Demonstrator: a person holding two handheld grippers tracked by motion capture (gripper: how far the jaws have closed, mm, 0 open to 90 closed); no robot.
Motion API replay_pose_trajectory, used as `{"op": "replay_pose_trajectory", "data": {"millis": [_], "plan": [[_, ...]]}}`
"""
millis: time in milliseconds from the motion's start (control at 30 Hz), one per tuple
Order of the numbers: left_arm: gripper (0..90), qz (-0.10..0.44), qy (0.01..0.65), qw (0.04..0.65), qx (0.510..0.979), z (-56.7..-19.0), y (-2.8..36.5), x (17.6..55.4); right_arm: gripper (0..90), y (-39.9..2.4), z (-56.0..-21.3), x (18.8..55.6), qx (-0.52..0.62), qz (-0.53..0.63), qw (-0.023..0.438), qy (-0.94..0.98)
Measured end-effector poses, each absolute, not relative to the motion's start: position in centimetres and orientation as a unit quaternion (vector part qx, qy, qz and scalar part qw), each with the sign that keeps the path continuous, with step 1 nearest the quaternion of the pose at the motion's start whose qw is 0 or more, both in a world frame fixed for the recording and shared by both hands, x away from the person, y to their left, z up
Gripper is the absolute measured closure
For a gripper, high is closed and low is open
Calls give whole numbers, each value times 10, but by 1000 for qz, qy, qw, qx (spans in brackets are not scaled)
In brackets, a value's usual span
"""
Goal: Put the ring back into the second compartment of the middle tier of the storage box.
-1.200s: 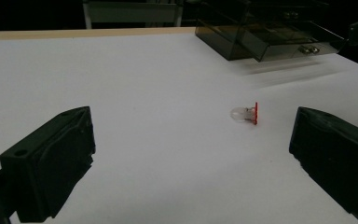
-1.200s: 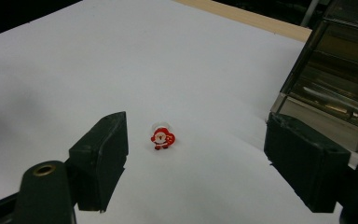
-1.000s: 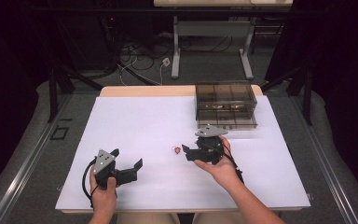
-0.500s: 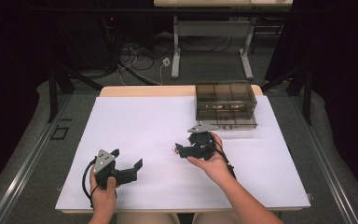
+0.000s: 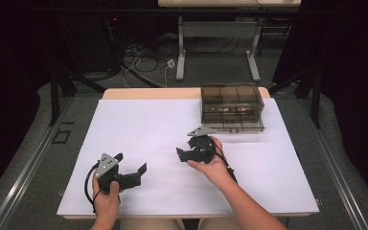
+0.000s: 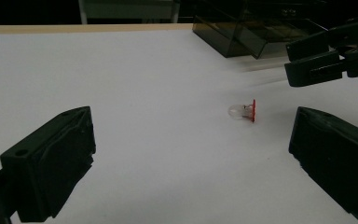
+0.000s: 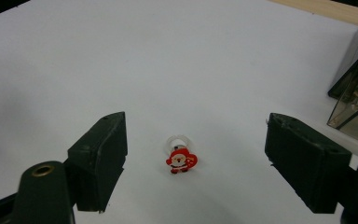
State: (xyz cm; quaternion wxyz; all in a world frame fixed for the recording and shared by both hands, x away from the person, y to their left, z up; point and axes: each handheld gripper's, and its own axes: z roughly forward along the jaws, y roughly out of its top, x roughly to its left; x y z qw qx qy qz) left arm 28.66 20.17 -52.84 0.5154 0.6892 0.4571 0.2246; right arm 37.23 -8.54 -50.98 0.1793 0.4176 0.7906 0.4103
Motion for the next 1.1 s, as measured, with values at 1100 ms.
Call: {"op": "replay_pose_trajectory", "data": {"millis": [1100], "plan": [[8, 215, 461, 516, 689, -530, 202, 289, 375, -72, -546, 394, 429, 356, 141, 818]]}}
